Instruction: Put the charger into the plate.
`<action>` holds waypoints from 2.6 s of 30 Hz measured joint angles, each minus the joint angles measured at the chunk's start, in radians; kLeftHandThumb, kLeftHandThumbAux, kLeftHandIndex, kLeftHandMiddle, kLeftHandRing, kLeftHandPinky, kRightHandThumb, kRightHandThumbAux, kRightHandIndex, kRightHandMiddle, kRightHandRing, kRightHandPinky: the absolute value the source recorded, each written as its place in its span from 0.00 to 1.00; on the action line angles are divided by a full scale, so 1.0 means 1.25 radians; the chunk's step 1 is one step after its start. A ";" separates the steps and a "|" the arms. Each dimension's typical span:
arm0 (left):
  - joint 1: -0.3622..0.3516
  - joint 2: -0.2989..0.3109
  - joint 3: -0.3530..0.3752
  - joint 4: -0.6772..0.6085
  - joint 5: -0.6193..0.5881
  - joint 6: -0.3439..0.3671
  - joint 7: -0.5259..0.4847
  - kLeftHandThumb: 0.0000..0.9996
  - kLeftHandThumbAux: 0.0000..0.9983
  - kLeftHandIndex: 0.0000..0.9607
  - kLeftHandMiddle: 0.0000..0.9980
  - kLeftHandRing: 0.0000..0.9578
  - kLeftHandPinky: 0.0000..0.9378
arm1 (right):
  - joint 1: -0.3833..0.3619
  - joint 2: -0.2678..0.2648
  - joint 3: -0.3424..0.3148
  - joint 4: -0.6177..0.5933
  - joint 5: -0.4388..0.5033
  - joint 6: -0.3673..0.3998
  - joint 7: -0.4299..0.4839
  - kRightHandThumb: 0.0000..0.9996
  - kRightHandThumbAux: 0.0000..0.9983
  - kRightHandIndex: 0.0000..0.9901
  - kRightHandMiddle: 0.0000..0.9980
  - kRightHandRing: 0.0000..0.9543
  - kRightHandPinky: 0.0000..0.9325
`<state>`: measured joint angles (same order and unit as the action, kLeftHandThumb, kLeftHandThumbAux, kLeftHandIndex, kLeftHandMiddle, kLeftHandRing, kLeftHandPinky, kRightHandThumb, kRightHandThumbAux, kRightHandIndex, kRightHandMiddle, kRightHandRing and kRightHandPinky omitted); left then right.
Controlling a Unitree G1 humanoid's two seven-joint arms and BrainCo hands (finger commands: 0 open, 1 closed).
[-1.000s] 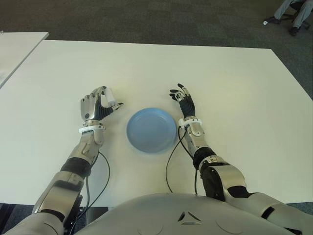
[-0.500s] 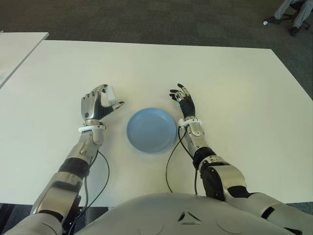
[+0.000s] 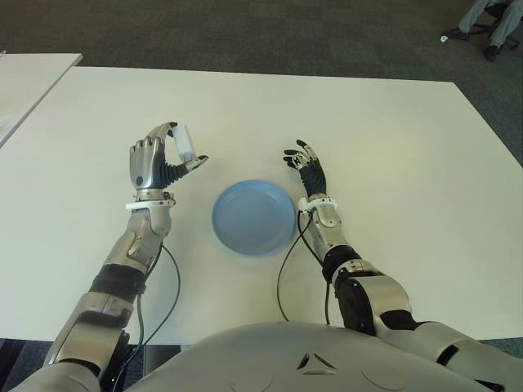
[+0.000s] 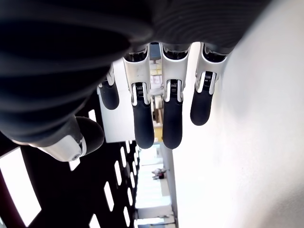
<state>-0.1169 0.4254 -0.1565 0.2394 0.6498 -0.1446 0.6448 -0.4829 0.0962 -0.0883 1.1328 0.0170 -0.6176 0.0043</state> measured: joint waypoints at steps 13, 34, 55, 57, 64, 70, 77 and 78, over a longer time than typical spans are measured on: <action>0.047 -0.011 -0.013 -0.224 0.023 0.020 -0.129 0.75 0.70 0.46 0.88 0.91 0.93 | 0.000 0.000 -0.001 0.001 0.001 0.000 0.003 0.00 0.51 0.12 0.33 0.34 0.28; 0.104 -0.041 -0.131 -0.351 0.123 0.010 -0.328 0.75 0.70 0.46 0.88 0.91 0.91 | -0.002 0.000 -0.006 0.004 0.004 0.000 0.016 0.00 0.51 0.11 0.32 0.32 0.27; 0.109 -0.038 -0.176 -0.279 0.125 -0.075 -0.364 0.75 0.70 0.46 0.88 0.91 0.93 | -0.002 0.000 -0.005 0.002 0.005 0.004 0.011 0.00 0.52 0.08 0.34 0.32 0.27; 0.110 -0.039 -0.179 -0.267 0.125 -0.077 -0.364 0.75 0.70 0.46 0.88 0.91 0.93 | -0.002 0.000 -0.007 0.002 0.007 0.006 0.015 0.00 0.52 0.08 0.34 0.32 0.27; 0.117 -0.055 -0.189 -0.227 0.121 -0.092 -0.357 0.75 0.70 0.46 0.88 0.91 0.92 | -0.002 0.000 -0.009 0.002 0.010 0.007 0.020 0.00 0.53 0.08 0.34 0.33 0.28; 0.130 -0.081 -0.200 -0.198 0.114 -0.103 -0.348 0.75 0.70 0.46 0.89 0.91 0.93 | -0.002 0.000 -0.009 0.001 0.010 0.007 0.020 0.00 0.53 0.09 0.35 0.33 0.29; 0.130 -0.100 -0.201 -0.137 0.114 -0.109 -0.322 0.75 0.70 0.46 0.89 0.91 0.93 | -0.002 0.000 -0.008 0.000 0.008 0.007 0.017 0.00 0.53 0.09 0.34 0.33 0.28; 0.130 -0.102 -0.201 -0.128 0.114 -0.109 -0.319 0.75 0.70 0.46 0.89 0.91 0.93 | -0.002 0.000 -0.008 0.000 0.009 0.007 0.017 0.00 0.53 0.09 0.34 0.33 0.27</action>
<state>0.0458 0.2977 -0.4076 0.0794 0.7917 -0.2803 0.2466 -0.4855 0.0962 -0.0980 1.1329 0.0276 -0.6085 0.0254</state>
